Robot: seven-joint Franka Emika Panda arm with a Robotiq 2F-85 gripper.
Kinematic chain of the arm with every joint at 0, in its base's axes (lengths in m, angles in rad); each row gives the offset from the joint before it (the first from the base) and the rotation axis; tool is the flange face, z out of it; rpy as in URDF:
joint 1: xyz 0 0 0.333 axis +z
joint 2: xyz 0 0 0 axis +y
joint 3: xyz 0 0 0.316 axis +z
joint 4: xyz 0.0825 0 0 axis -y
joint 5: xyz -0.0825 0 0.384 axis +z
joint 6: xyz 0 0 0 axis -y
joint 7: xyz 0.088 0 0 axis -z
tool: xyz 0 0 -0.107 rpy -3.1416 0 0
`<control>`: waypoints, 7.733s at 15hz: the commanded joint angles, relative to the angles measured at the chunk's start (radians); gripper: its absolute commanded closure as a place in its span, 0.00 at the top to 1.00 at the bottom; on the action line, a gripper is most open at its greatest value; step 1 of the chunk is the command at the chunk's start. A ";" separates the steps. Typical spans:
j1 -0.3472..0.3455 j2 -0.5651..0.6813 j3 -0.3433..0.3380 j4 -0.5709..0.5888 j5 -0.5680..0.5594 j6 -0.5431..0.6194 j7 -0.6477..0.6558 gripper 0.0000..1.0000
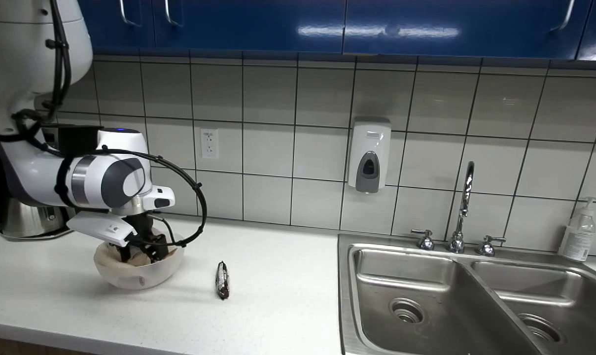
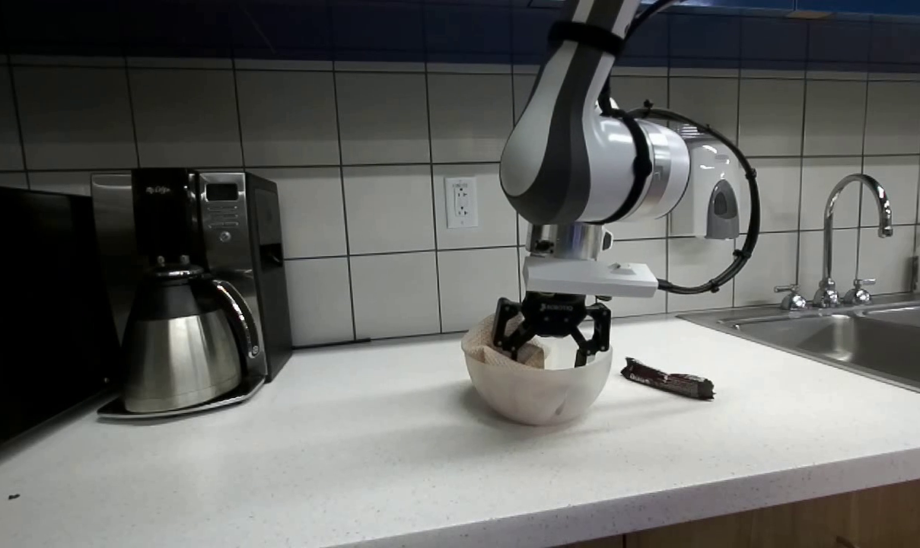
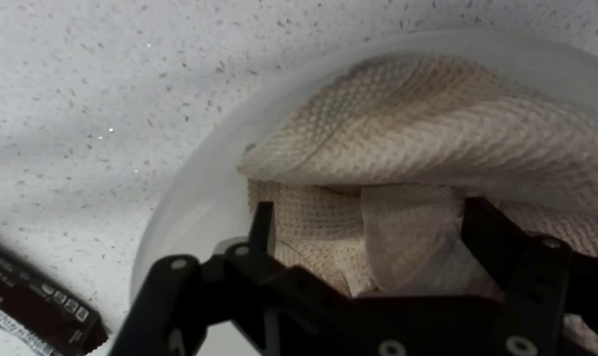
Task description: Pick up the cream tea towel and put it on the kitchen counter
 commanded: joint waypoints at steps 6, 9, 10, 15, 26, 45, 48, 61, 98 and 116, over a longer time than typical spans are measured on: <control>-0.045 -0.019 0.051 -0.020 0.073 0.037 -0.107 0.37; -0.062 -0.025 0.067 -0.023 0.101 0.033 -0.140 0.15; -0.066 -0.026 0.071 -0.025 0.107 0.032 -0.149 0.06; -0.084 -0.036 0.073 -0.029 0.122 0.017 -0.182 0.01; -0.110 -0.323 0.061 -0.010 0.331 -0.247 -0.367 0.01; -0.106 -0.627 -0.116 0.098 0.263 -0.519 -0.381 0.01; -0.109 -0.634 -0.130 0.128 0.257 -0.515 -0.384 0.01; -0.184 -0.567 -0.206 0.320 0.165 -0.455 -0.389 0.01; -0.512 -0.405 -0.270 -0.057 -0.355 -0.135 -0.106 0.01; -0.376 -0.671 -0.226 -0.029 -0.142 -0.791 -0.160 0.99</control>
